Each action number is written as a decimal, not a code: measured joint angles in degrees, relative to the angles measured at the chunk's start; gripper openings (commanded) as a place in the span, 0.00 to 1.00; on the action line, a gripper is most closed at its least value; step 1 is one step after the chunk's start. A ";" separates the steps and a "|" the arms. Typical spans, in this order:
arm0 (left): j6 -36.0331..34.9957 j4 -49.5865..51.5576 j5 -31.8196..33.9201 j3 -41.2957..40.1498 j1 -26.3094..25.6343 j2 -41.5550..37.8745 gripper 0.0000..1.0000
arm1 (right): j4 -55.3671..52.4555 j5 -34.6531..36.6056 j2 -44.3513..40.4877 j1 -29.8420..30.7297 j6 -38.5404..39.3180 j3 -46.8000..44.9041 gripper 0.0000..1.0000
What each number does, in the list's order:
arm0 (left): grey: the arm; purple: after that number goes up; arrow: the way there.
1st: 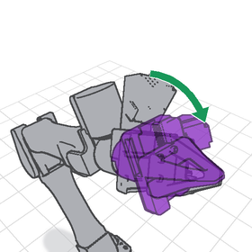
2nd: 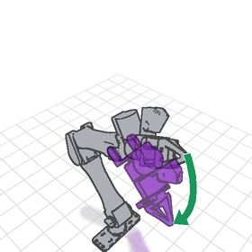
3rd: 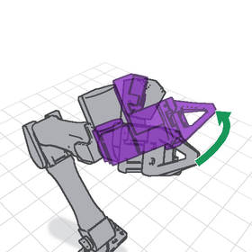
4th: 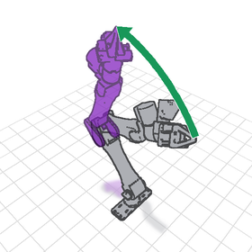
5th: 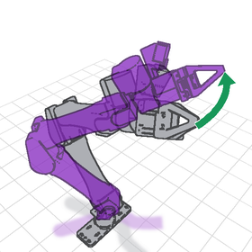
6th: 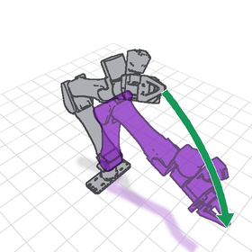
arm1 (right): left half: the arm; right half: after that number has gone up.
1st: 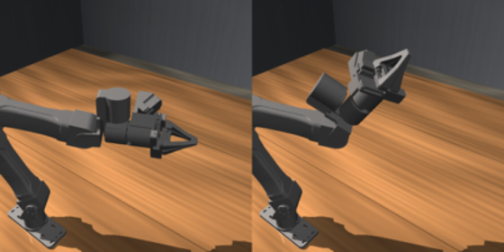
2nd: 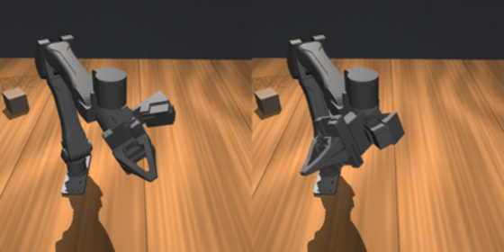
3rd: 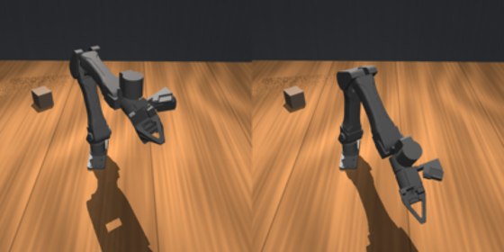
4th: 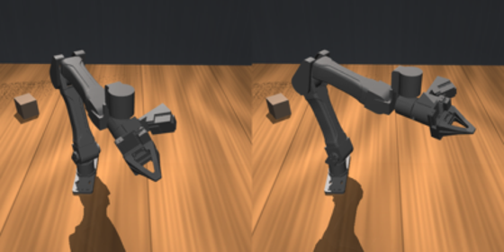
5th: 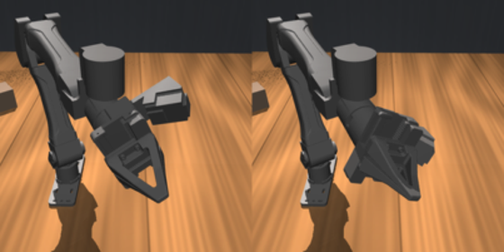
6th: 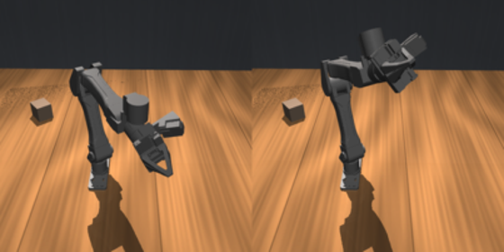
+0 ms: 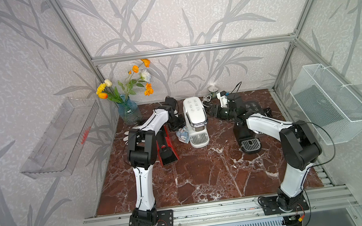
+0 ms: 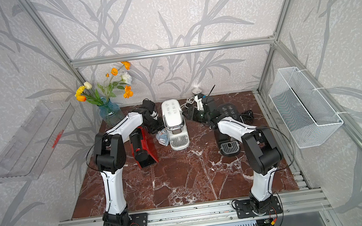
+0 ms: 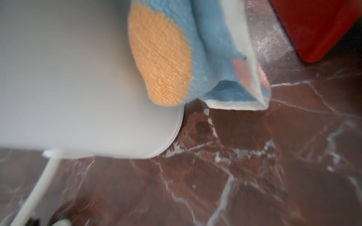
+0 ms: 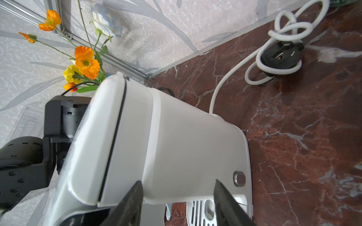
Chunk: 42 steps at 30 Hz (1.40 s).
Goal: Wipe the surface of a coffee machine
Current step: Wipe the dirt from the surface of the coffee machine.
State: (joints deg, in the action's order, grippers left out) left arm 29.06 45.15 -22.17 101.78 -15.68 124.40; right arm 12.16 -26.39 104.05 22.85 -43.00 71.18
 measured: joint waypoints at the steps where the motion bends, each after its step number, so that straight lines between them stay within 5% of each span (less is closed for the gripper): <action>1: -0.15 -0.24 -0.35 -0.22 -0.04 -0.02 0.00 | 0.02 -0.11 0.00 -0.09 0.00 0.00 0.58; 20: -4.48 -33.16 -9.31 -19.54 3.02 -15.80 0.00 | -0.20 -4.52 -1.86 -2.01 -0.55 -0.24 0.58; 42: -2.93 -44.15 -11.19 -29.77 2.25 -19.17 0.00 | -6.45 -5.81 -2.58 -1.84 4.83 -2.38 0.58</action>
State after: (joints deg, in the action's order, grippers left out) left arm 26.13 0.99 -33.36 72.01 -13.43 105.23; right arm 5.72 -32.21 101.47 21.02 -38.17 68.79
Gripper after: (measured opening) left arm 0.205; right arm 0.578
